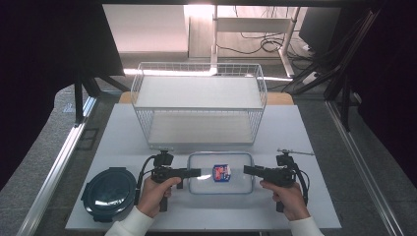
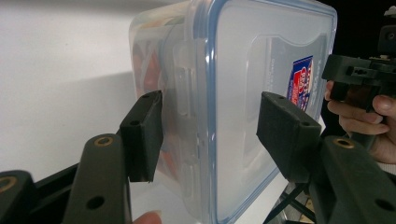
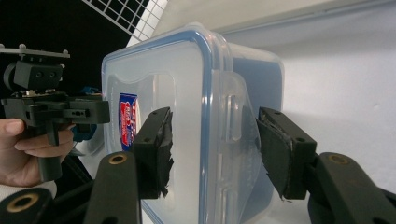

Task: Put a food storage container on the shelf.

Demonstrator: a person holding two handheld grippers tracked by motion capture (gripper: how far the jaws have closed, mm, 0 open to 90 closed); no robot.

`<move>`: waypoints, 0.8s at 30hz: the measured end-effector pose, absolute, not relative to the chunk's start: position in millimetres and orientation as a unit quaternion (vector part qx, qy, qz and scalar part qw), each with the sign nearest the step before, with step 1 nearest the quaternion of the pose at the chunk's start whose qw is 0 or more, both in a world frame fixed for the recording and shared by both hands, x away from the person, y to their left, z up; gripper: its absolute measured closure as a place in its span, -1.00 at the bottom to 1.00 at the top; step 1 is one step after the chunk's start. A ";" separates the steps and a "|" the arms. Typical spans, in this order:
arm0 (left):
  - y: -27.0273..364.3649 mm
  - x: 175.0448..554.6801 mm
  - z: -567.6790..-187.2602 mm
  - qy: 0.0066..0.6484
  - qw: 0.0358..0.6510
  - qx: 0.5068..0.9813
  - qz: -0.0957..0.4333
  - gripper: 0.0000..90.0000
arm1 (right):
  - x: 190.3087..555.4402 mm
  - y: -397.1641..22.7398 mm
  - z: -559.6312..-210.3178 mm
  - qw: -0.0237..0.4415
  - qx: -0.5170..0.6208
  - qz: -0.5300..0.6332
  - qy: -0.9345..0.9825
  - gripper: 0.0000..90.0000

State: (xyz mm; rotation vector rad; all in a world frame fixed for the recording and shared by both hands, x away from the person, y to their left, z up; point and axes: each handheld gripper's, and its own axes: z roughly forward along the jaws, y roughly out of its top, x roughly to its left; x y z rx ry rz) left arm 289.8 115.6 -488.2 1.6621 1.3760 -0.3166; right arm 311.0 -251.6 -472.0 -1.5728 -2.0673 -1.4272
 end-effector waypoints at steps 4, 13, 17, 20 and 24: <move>117.1 287.3 -480.5 0.556 0.473 0.673 -0.123 -0.06 | 308.2 -251.3 -464.1 0.078 -0.518 -0.487 -0.699 0.03; 124.9 278.8 -461.8 0.544 0.488 0.675 -0.107 -0.05 | 300.0 -244.9 -442.5 0.055 -0.492 -0.502 -0.709 0.04; 128.2 277.4 -451.3 0.539 0.493 0.676 -0.098 -0.04 | 299.1 -242.2 -435.1 0.052 -0.487 -0.511 -0.707 0.03; 130.3 276.8 -444.5 0.535 0.495 0.677 -0.098 -0.04 | 297.9 -240.2 -426.2 0.045 -0.482 -0.515 -0.707 0.03; 133.3 276.8 -436.3 0.533 0.500 0.675 -0.098 -0.04 | 299.0 -237.4 -414.5 0.036 -0.475 -0.519 -0.710 0.04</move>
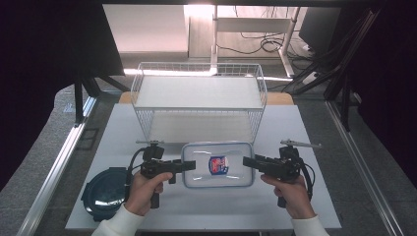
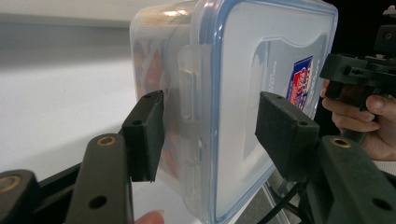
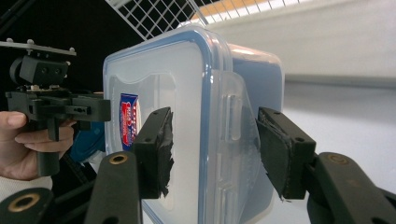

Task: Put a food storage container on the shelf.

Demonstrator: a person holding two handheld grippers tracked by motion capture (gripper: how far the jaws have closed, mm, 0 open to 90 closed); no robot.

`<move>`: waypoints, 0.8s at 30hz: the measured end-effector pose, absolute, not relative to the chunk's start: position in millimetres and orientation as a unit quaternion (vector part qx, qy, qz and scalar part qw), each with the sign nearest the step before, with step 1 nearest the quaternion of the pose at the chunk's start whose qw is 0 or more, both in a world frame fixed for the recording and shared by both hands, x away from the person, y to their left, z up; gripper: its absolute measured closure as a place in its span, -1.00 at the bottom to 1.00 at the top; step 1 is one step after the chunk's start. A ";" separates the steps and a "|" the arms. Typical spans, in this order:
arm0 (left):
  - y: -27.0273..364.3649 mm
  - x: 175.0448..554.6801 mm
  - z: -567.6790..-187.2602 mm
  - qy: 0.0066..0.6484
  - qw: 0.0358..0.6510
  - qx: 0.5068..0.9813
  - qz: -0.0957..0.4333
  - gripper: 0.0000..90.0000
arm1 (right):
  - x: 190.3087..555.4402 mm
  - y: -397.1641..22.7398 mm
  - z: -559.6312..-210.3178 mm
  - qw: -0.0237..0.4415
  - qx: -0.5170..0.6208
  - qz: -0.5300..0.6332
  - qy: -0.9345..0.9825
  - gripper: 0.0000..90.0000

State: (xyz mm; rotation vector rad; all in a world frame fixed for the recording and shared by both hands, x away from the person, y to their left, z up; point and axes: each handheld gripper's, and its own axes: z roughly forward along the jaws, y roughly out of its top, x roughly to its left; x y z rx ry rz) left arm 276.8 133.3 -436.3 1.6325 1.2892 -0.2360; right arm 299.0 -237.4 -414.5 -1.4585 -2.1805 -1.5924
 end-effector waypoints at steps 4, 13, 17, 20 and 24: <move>137.1 277.8 -426.9 0.533 0.504 0.674 -0.091 -0.04 | 302.4 -233.6 -405.2 0.032 -0.469 -0.523 -0.711 0.04; 146.9 281.4 -404.9 0.532 0.512 0.670 -0.078 -0.03 | 310.3 -224.9 -386.0 0.027 -0.454 -0.533 -0.713 0.04; 151.6 284.4 -393.1 0.530 0.515 0.670 -0.069 -0.03 | 315.0 -219.9 -375.8 0.025 -0.449 -0.540 -0.712 0.04; 155.5 287.0 -386.0 0.530 0.518 0.668 -0.067 -0.03 | 319.1 -215.9 -368.1 0.021 -0.442 -0.542 -0.714 0.04; 161.3 290.8 -377.9 0.530 0.520 0.667 -0.060 -0.03 | 326.3 -209.8 -359.1 0.021 -0.436 -0.542 -0.718 0.04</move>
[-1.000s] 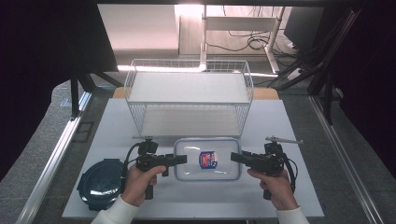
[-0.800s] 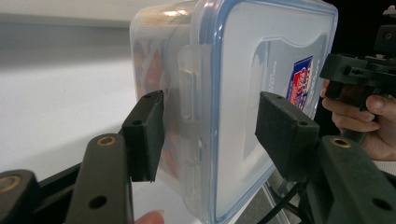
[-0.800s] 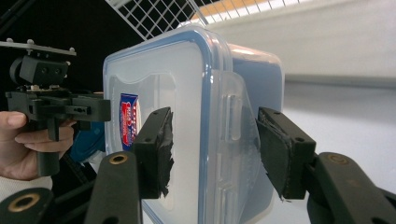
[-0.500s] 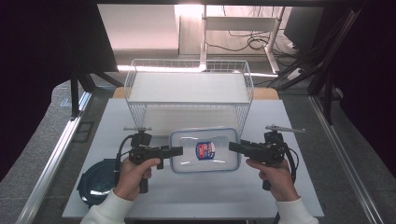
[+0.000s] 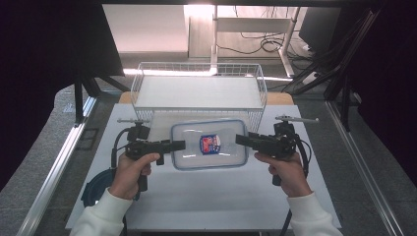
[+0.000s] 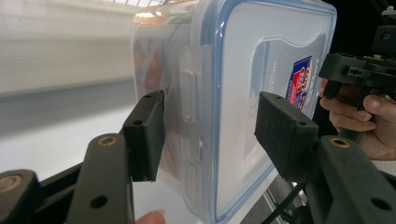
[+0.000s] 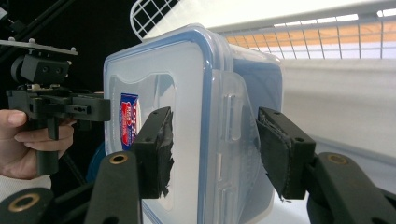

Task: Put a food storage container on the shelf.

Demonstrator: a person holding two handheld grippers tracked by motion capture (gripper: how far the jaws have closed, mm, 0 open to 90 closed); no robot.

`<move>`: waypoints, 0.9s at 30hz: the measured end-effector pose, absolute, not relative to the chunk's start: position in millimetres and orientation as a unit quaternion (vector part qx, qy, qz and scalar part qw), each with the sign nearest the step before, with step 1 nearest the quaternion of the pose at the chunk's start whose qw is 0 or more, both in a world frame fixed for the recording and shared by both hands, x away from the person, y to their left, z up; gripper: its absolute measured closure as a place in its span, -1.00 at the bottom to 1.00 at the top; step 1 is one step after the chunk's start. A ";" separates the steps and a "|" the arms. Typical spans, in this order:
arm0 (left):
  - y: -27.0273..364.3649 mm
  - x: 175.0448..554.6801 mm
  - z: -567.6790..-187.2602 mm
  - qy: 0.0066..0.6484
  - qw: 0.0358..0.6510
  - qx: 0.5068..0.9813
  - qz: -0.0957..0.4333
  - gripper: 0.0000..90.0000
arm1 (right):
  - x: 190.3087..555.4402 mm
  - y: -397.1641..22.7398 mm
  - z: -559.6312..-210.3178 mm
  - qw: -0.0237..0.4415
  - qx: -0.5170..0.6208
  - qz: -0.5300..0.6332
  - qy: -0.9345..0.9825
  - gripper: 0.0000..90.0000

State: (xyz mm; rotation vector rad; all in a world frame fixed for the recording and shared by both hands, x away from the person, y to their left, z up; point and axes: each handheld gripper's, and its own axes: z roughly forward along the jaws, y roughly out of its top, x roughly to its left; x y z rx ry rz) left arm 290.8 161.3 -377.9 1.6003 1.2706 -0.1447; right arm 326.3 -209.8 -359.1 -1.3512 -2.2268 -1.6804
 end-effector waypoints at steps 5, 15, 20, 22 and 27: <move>167.4 296.4 -368.3 0.531 0.521 0.665 -0.054 -0.02 | 334.4 -203.0 -351.1 0.019 -0.430 -0.547 -0.718 0.04; 173.2 306.2 -347.6 0.527 0.523 0.669 -0.041 -0.02 | 345.9 -197.1 -335.9 0.014 -0.420 -0.559 -0.715 0.04; 173.9 311.2 -336.9 0.523 0.522 0.673 -0.035 -0.02 | 351.2 -196.5 -328.5 0.016 -0.418 -0.563 -0.713 0.04; 174.3 313.5 -333.7 0.522 0.523 0.673 -0.034 -0.01 | 353.9 -196.9 -326.8 0.015 -0.417 -0.568 -0.710 0.04; 174.9 320.5 -328.7 0.520 0.525 0.673 -0.034 0.00 | 359.3 -197.4 -323.1 0.014 -0.415 -0.571 -0.709 0.04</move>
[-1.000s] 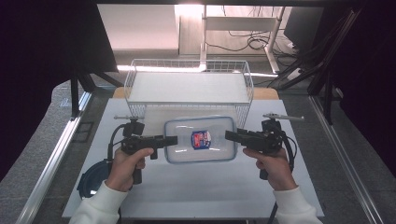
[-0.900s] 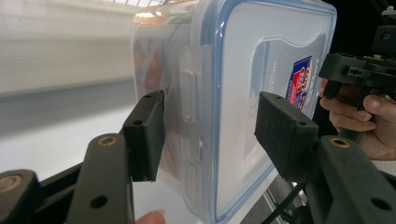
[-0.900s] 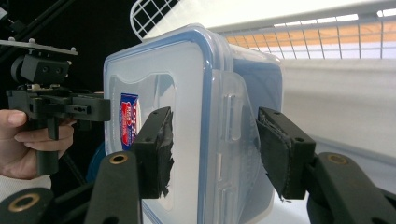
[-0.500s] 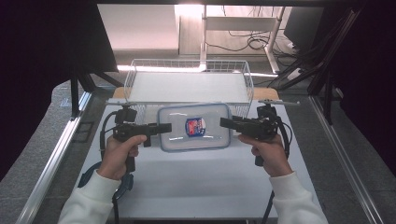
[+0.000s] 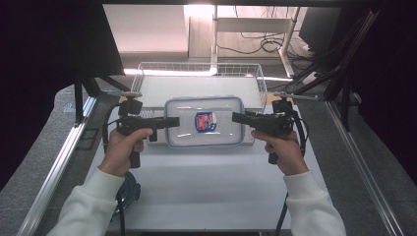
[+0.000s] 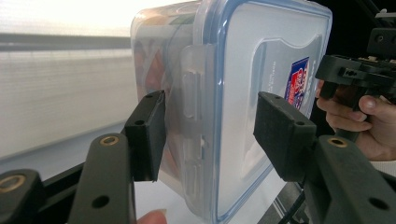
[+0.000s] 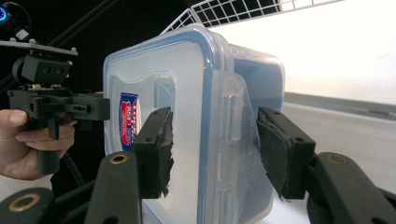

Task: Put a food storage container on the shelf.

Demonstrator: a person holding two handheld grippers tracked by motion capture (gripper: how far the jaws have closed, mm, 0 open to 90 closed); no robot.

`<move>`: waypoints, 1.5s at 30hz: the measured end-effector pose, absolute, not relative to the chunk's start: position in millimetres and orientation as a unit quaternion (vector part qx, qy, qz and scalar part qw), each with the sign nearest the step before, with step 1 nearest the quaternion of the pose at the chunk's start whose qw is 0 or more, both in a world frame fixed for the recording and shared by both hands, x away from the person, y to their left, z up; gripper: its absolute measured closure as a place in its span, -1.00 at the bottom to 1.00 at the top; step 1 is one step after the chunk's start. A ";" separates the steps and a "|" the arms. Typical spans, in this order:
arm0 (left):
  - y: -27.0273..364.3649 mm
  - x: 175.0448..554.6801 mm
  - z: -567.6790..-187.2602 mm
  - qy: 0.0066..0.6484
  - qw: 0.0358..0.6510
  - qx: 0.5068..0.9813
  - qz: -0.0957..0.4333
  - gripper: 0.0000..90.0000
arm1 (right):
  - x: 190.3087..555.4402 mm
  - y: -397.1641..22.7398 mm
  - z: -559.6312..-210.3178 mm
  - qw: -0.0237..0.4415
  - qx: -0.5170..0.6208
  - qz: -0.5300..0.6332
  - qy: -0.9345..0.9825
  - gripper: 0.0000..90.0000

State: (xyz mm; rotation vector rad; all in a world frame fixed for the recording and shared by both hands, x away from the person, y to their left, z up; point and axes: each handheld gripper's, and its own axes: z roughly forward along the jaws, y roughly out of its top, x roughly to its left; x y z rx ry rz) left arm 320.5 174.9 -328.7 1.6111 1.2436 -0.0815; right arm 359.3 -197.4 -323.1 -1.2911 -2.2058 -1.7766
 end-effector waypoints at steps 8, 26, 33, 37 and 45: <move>179.8 337.3 -321.7 0.512 0.528 0.677 -0.033 0.00 | 371.5 -193.5 -313.7 0.010 -0.417 -0.567 -0.711 0.04; 192.9 369.4 -292.7 0.510 0.532 0.676 -0.016 0.01 | 410.2 -180.4 -291.2 0.015 -0.409 -0.578 -0.706 0.04; 194.2 388.2 -286.9 0.507 0.531 0.678 -0.022 0.01 | 425.2 -180.8 -284.6 0.018 -0.415 -0.579 -0.702 0.05; 195.4 401.6 -287.7 0.512 0.532 0.673 -0.029 0.01 | 436.5 -179.1 -282.0 0.020 -0.423 -0.576 -0.700 0.05; 199.2 427.3 -296.6 0.518 0.528 0.672 -0.042 0.00 | 458.1 -175.5 -286.6 0.020 -0.435 -0.568 -0.698 0.05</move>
